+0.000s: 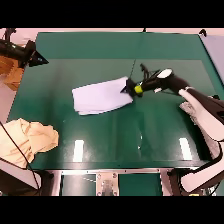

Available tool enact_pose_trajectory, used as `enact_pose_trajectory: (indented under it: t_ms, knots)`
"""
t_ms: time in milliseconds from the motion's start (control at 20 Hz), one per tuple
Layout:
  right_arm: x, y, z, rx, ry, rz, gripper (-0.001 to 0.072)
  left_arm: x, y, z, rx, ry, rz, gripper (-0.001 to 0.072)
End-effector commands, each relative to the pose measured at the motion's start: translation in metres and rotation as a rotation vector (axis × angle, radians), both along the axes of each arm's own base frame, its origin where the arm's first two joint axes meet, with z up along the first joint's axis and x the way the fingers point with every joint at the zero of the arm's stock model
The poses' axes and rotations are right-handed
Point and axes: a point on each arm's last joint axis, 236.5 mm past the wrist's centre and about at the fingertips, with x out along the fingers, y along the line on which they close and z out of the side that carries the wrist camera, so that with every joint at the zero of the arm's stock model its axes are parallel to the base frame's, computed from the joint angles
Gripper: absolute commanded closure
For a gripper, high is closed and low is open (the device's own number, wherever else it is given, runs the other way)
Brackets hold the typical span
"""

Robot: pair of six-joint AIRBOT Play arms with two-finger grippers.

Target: Fold the shirts.

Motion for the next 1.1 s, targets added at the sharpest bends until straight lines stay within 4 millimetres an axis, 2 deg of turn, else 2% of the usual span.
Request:
enact_pose_trajectory:
  t_ms: [0, 150, 300, 450, 500, 600, 700, 800, 900, 1050]
  knots:
    - [0.037, -0.047, 0.09, 0.021, -0.163, -0.09, 0.07, -0.003, 0.0, -0.001, 0.0, 0.01, -0.009, 0.0682]
    - [0.04, -0.134, 0.168, -0.009, -0.261, -0.214, 0.07, -0.003, 0.0, 0.0, 0.0, 0.009, -0.009, 0.0682]
    - [0.017, -0.236, 0.215, -0.106, -0.305, -0.394, 0.07, -0.003, 0.0, -0.001, 0.0, 0.009, -0.01, 0.0682]
    - [-0.022, -0.336, 0.237, -0.167, -0.299, -0.588, 0.07, -0.005, -0.001, -0.001, 0.001, 0.013, -0.016, 0.0681]
    - [-0.039, -0.37, 0.24, -0.181, -0.284, -0.655, 0.07, -0.005, -0.001, -0.001, 0.001, 0.015, -0.018, 0.0681]
    - [-0.074, -0.423, 0.239, -0.197, -0.238, -0.763, 0.07, -0.007, -0.002, -0.001, 0.0, 0.021, -0.023, 0.0682]
    - [-0.106, -0.457, 0.234, -0.198, -0.187, -0.842, 0.07, -0.007, -0.002, -0.001, 0.0, 0.02, -0.023, 0.0682]
    - [-0.131, -0.472, 0.226, -0.183, -0.13, -0.873, 0.07, -0.007, -0.002, -0.001, 0.0, 0.02, -0.022, 0.0681]
    - [-0.149, -0.473, 0.221, -0.165, -0.083, -0.871, 0.07, -0.007, -0.002, -0.001, 0.0, 0.02, -0.023, 0.0682]
    - [-0.179, -0.465, 0.208, -0.153, 0.053, -0.86, 0.07, -0.008, -0.002, -0.002, 0.0, 0.023, -0.026, 0.0682]
